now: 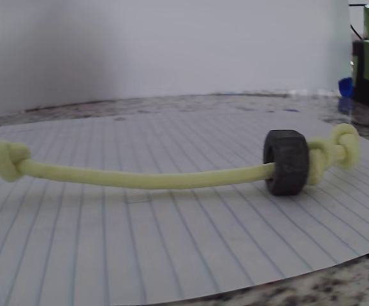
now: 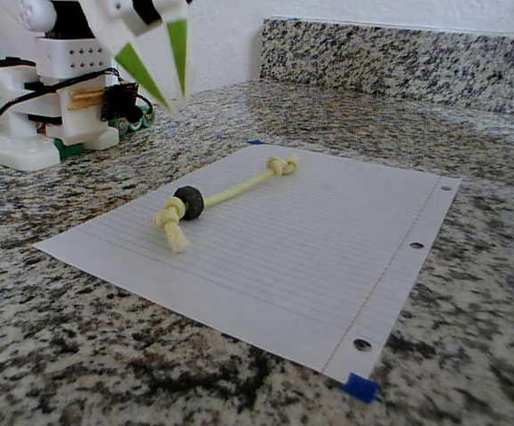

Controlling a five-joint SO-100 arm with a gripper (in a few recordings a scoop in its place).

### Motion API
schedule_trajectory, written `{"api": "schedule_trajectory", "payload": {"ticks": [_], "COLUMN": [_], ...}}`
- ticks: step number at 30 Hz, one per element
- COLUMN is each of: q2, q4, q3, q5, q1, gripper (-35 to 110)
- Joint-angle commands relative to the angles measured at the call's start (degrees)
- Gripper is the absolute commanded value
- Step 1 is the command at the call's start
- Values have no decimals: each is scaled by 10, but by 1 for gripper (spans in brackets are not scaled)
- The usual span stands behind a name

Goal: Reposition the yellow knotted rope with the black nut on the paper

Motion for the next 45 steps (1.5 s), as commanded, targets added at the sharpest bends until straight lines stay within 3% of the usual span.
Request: {"api": "schedule_trajectory", "payload": {"ticks": [1,7,12,15,24,45], "q2": [62,135,193,251,272,323], "q4": [62,147,87,6,55,74], "q3": [-1,8,56,126,158,263], "q5": [-20,-11,-22,-77,-303,-403], "q1": [-38,-102,-108,-94,-98,-74], "gripper": [0,0,0,0,0,0]}}
